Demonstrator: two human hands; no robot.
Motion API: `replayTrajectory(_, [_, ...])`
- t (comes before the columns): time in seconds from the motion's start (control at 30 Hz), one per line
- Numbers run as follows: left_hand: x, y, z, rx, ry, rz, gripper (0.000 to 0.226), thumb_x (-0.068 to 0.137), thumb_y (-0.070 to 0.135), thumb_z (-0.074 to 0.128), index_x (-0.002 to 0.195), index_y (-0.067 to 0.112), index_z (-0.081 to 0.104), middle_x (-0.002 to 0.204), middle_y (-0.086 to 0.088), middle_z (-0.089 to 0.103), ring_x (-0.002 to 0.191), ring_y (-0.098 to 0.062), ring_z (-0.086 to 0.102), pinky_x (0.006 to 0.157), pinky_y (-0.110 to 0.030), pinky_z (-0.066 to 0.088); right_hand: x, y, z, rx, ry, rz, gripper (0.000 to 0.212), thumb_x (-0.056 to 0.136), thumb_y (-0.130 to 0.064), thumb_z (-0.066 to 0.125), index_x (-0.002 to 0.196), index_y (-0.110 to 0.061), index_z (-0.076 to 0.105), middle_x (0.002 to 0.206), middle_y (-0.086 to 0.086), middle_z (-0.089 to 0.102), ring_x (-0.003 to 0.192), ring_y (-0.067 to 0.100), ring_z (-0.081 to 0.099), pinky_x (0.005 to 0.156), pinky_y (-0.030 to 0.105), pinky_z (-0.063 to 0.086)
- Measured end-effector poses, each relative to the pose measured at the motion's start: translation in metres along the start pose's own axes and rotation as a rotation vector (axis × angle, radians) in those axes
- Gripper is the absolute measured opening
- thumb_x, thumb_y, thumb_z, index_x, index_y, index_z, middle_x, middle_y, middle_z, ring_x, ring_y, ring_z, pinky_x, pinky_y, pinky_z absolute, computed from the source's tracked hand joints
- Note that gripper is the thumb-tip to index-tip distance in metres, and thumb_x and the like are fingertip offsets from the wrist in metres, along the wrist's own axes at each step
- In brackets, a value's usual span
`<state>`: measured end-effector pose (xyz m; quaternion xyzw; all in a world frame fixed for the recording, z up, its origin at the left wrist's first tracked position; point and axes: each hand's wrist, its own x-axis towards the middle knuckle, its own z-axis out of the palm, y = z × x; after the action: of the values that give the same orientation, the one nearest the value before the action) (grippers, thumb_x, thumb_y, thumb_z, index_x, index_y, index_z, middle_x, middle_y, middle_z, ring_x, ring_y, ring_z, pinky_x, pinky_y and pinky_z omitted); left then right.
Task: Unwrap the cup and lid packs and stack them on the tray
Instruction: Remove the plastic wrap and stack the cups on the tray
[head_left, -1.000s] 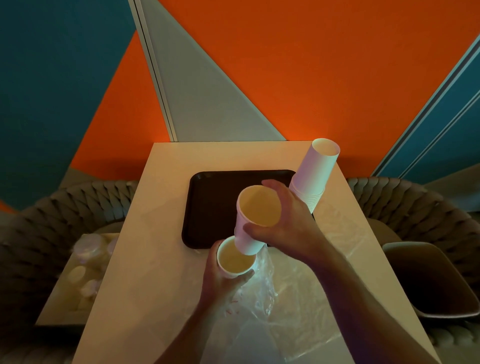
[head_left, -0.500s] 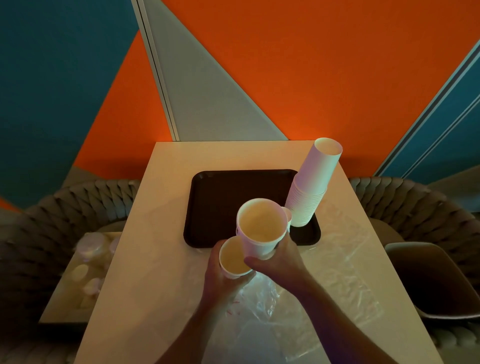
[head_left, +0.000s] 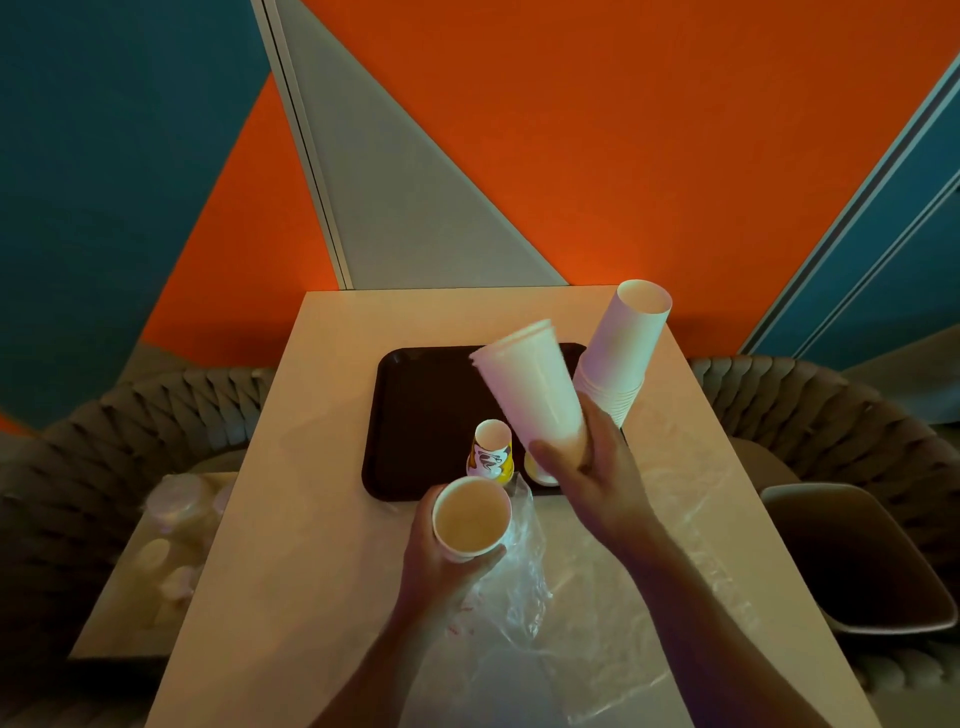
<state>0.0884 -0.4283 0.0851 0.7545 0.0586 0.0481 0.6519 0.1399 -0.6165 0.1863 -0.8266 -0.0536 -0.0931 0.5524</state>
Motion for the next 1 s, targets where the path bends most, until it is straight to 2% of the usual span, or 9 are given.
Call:
replayTrajectory(0.1, [0.0, -0.001, 0.0, 0.01, -0.002, 0.007, 0.083, 0.058, 0.012, 0.097, 0.127, 0.03, 0.052, 0.117, 0.018, 0.063, 0.111, -0.008, 0.06, 0.083, -0.011, 0.048, 0.005, -0.01, -0.015, -0.071, 0.137, 0.009, 0.063, 0.077, -0.042, 0.083, 0.134, -0.035, 0.056, 0.124, -0.011, 0.056, 0.11, 0.007, 0.059, 0.073, 0.024, 0.056])
replayTrajectory(0.17, [0.0, -0.002, 0.0, 0.016, -0.005, 0.004, 0.085, 0.059, 0.013, 0.097, 0.128, 0.029, 0.052, 0.117, 0.019, 0.062, 0.112, -0.008, 0.059, 0.084, -0.012, 0.048, 0.01, -0.015, -0.025, -0.11, 0.206, -0.005, 0.064, 0.074, -0.034, 0.089, 0.129, -0.031, 0.057, 0.122, -0.009, 0.055, 0.108, 0.006, 0.058, 0.073, 0.027, 0.056])
replayTrajectory(0.27, [0.0, -0.002, 0.0, 0.025, -0.003, -0.007, 0.085, 0.058, 0.015, 0.097, 0.127, 0.034, 0.051, 0.116, 0.023, 0.06, 0.112, -0.005, 0.058, 0.083, -0.013, 0.049, 0.015, -0.033, -0.038, -0.114, 0.302, -0.015, 0.068, 0.068, -0.041, 0.087, 0.125, -0.035, 0.051, 0.112, -0.021, 0.055, 0.1, -0.001, 0.056, 0.078, 0.034, 0.055])
replayTrajectory(0.33, [0.0, -0.003, 0.0, 0.035, 0.002, -0.004, 0.085, 0.058, 0.016, 0.097, 0.126, 0.037, 0.05, 0.116, 0.024, 0.06, 0.112, -0.005, 0.058, 0.083, -0.013, 0.049, 0.018, -0.046, -0.045, -0.112, 0.374, -0.042, 0.074, 0.064, -0.044, 0.083, 0.128, -0.03, 0.048, 0.11, -0.021, 0.055, 0.095, 0.003, 0.054, 0.081, 0.033, 0.052])
replayTrajectory(0.47, [0.001, -0.005, 0.0, 0.046, 0.007, -0.009, 0.085, 0.058, 0.017, 0.097, 0.125, 0.04, 0.05, 0.116, 0.024, 0.06, 0.111, -0.004, 0.058, 0.083, -0.014, 0.05, 0.026, -0.062, -0.059, -0.2, 0.476, -0.189, 0.076, 0.065, -0.039, 0.086, 0.128, -0.022, 0.047, 0.117, -0.013, 0.051, 0.107, 0.021, 0.053, 0.082, 0.035, 0.047])
replayTrajectory(0.6, [0.001, -0.005, 0.0, 0.044, 0.006, -0.013, 0.085, 0.057, 0.015, 0.097, 0.125, 0.037, 0.05, 0.115, 0.026, 0.06, 0.11, -0.003, 0.058, 0.082, -0.012, 0.049, 0.038, -0.067, -0.069, -0.305, 0.528, -0.248, 0.07, 0.072, -0.034, 0.087, 0.129, -0.015, 0.051, 0.118, -0.013, 0.05, 0.108, 0.024, 0.048, 0.082, 0.026, 0.033])
replayTrajectory(0.73, [0.001, -0.005, 0.0, 0.037, 0.007, -0.013, 0.086, 0.057, 0.016, 0.098, 0.125, 0.037, 0.05, 0.114, 0.027, 0.059, 0.11, -0.002, 0.057, 0.082, -0.011, 0.049, 0.058, -0.06, -0.076, -0.373, 0.552, -0.266, 0.078, 0.073, -0.035, 0.085, 0.138, -0.012, 0.049, 0.134, 0.006, 0.052, 0.121, 0.027, 0.049, 0.094, 0.037, 0.042])
replayTrajectory(0.83, [0.001, -0.006, 0.0, 0.034, 0.003, -0.009, 0.085, 0.056, 0.02, 0.097, 0.125, 0.038, 0.05, 0.116, 0.025, 0.06, 0.111, -0.004, 0.058, 0.084, -0.014, 0.05, 0.074, -0.057, -0.081, -0.395, 0.555, -0.287, 0.08, 0.075, -0.034, 0.083, 0.142, -0.013, 0.045, 0.139, 0.008, 0.049, 0.125, 0.026, 0.048, 0.096, 0.038, 0.044])
replayTrajectory(1.0, [0.002, -0.007, 0.0, 0.037, 0.007, -0.001, 0.087, 0.053, 0.029, 0.095, 0.127, 0.036, 0.051, 0.118, 0.017, 0.062, 0.112, -0.009, 0.06, 0.088, -0.024, 0.052, 0.098, -0.051, -0.085, -0.447, 0.524, -0.299, 0.06, 0.079, -0.036, 0.078, 0.13, -0.017, 0.055, 0.135, 0.009, 0.052, 0.118, 0.03, 0.05, 0.091, 0.043, 0.048])
